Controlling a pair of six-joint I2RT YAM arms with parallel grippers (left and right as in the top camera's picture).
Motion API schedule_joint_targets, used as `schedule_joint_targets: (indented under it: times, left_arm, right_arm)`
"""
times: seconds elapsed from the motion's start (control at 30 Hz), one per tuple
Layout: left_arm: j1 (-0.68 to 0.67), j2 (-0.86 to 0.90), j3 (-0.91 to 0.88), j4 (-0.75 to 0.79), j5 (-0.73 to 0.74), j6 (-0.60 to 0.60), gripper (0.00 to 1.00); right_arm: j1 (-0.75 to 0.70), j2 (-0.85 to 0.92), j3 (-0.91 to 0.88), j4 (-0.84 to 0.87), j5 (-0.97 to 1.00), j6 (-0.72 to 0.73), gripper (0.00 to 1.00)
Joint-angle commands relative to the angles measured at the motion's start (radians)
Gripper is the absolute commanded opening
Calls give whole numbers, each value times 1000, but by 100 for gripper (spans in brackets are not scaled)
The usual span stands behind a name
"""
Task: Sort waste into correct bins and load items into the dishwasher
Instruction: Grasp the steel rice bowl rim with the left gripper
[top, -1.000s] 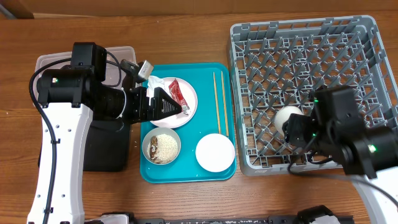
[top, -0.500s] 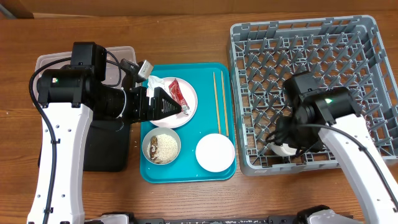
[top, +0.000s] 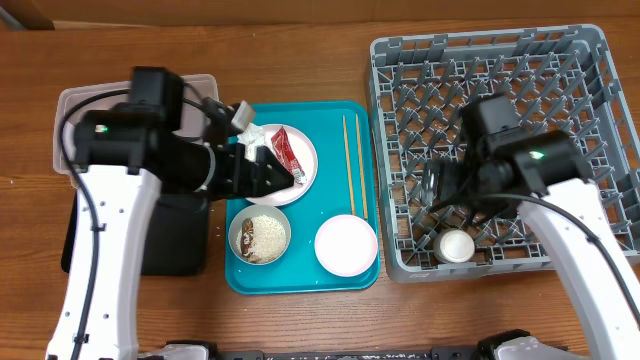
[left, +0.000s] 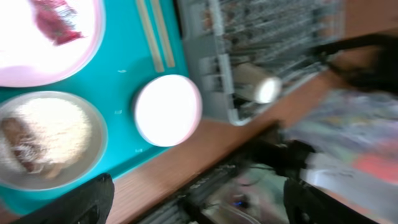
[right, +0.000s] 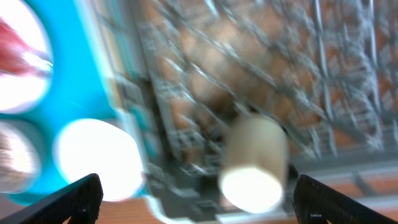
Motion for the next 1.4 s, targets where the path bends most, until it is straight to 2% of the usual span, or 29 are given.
schedule_joint_targets:
  times: [0.0, 0.17, 0.23, 0.3, 0.47, 0.6, 0.8, 0.97, 1.0, 1.13, 1.3, 1.33, 1.37]
  left_arm:
    - [-140, 5, -55, 58, -343, -209, 88]
    - [-380, 13, -234, 237, -575, -426, 85]
    - [-460, 28, -335, 334, -619, -509, 78]
    - [-494, 42, -389, 384, -629, -518, 72]
    - [-500, 58, -451, 392, -777, -607, 72]
    - [-494, 58, -483, 429, -826, -597, 69]
    - [-494, 58, -608, 573, -828, -598, 54]
    - [-492, 58, -681, 656, -826, -592, 53]
    - [-492, 58, -684, 667, -816, -578, 51]
    - [-492, 60, -686, 692, -772, -497, 28]
    - [-492, 108, -686, 696, -770, -466, 29]
    - [-492, 123, -686, 700, -770, -463, 26]
    - [-492, 139, -686, 703, -770, -463, 18]
  right_arm:
    - [4, -90, 96, 74, -99, 5, 98]
    - [4, -153, 107, 201, -209, 5, 96]
    - [4, -158, 107, 196, -209, 4, 94]
    - [4, -156, 106, 182, -209, 3, 94]
    - [4, -154, 106, 162, -209, 1, 94]
    - [4, -154, 106, 159, -209, 1, 93]
    - [4, -154, 106, 154, -209, 1, 93]
    - [4, -153, 106, 152, -209, 1, 93]
    - [4, -153, 106, 153, -209, 2, 93]
    - [4, -152, 106, 152, -209, 2, 93]
    - [4, -152, 106, 147, -209, 2, 92]
    - [4, -152, 106, 145, -209, 2, 92]
    - [4, -152, 106, 144, -209, 2, 92]
